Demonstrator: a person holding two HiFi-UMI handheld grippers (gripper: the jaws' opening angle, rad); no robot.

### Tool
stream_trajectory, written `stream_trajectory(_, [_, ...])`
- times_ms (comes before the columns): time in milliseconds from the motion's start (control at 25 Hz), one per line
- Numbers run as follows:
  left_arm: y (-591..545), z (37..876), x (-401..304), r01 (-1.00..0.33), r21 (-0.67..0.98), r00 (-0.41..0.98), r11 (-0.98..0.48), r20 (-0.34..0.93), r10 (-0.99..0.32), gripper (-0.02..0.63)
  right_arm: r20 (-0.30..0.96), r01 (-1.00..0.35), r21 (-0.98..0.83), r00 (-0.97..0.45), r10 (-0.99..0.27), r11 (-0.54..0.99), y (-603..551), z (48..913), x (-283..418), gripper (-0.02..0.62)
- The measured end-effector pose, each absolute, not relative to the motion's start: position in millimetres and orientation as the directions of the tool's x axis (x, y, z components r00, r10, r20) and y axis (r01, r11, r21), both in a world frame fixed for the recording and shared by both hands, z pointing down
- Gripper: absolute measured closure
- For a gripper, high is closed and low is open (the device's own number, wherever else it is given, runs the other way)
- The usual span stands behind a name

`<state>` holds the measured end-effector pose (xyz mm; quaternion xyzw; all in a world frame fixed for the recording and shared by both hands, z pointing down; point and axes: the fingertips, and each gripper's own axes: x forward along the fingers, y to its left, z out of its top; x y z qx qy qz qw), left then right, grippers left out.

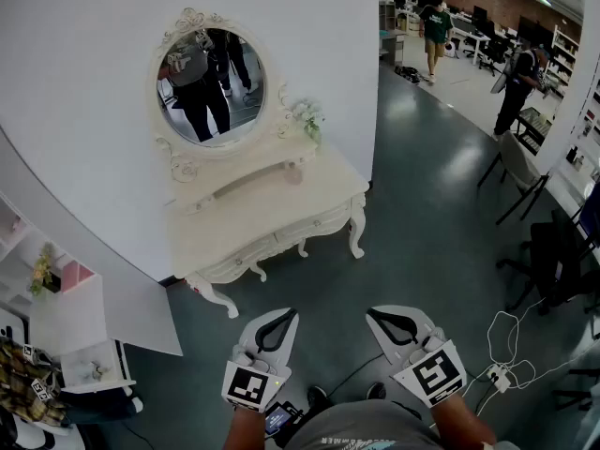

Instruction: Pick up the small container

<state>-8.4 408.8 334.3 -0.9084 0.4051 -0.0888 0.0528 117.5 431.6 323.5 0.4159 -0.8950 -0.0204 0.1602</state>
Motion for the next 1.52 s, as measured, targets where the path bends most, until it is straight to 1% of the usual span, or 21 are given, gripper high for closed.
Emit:
stream_trajectory(600, [405.7, 333.4, -69.0, -0.718, -0.156, 0.674, -0.679, 0.089, -0.733, 0.603, 0.272, -0.759, 0.184, -0.572, -0.774, 0.625, 429.2, 320.2, 58.8, 0.595])
stream_trajectory(800, [405.4, 332.5, -83.9, -0.708, -0.152, 0.689, -0.69, 0.064, -0.722, 0.603, 0.245, -0.786, 0.125, -0.567, -0.787, 0.605, 427.3, 315.4, 40.8, 0.595])
stream_trajectory(960, [403.3, 331.5, -93.1, -0.708, -0.148, 0.692, -0.691, 0.056, -0.72, 0.603, 0.231, -0.795, 0.111, -0.562, -0.794, 0.596, 423.2, 311.6, 33.1, 0.595])
stream_trajectory(1280, [384.2, 342.9, -92.3, -0.735, -0.14, 0.658, -0.663, 0.084, -0.748, 0.603, 0.23, -0.798, 0.1, -0.562, -0.794, 0.594, 387.0, 319.8, 48.5, 0.594])
stream_trajectory(1520, [353.9, 342.7, -67.7, -0.774, -0.164, 0.602, -0.612, 0.111, -0.791, 0.603, 0.214, -0.755, 0.077, -0.625, -0.751, 0.651, 342.2, 323.4, 72.7, 0.595])
